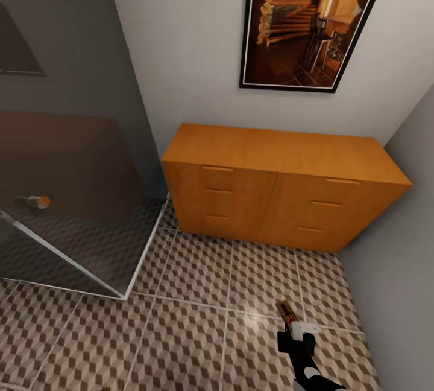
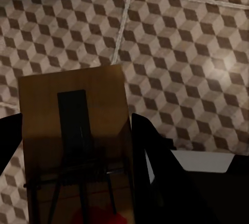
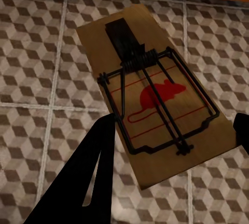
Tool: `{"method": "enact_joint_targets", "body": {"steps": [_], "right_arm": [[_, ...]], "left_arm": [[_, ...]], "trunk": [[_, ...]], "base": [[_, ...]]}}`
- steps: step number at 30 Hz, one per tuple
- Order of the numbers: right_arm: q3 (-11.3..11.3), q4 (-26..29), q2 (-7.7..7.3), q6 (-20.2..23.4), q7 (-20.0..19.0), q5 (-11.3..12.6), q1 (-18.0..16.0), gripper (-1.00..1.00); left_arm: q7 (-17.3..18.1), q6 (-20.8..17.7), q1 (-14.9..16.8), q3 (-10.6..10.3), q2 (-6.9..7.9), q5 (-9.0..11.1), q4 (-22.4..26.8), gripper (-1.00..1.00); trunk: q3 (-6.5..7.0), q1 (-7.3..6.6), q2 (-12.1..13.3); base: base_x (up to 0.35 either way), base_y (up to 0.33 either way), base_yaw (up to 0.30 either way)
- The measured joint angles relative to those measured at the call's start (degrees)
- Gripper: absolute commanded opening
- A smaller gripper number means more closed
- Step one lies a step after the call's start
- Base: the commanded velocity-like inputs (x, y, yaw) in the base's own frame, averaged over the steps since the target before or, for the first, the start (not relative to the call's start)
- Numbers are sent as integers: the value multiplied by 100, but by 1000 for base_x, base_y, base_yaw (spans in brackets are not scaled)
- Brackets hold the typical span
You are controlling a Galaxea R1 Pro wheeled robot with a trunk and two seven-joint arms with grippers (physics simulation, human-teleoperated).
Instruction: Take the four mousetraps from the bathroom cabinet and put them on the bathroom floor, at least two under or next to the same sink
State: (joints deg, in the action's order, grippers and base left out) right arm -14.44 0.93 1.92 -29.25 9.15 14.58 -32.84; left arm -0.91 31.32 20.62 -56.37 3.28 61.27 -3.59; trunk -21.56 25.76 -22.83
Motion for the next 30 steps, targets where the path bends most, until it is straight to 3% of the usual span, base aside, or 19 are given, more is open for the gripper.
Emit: {"method": "enact_joint_targets", "body": {"steps": [18, 30], "right_arm": [[0, 0, 0, 0, 2, 0, 0, -100], [1, -4, 1, 0, 4, 0, 0, -100]], "left_arm": [[1, -9, 0, 0, 0, 0, 0, -100], [0, -9, 0, 0, 0, 0, -1, -100]], "trunk": [[145, 3, 1], [229, 0, 0]], "base": [[-279, 0, 167], [-40, 0, 209]]}}
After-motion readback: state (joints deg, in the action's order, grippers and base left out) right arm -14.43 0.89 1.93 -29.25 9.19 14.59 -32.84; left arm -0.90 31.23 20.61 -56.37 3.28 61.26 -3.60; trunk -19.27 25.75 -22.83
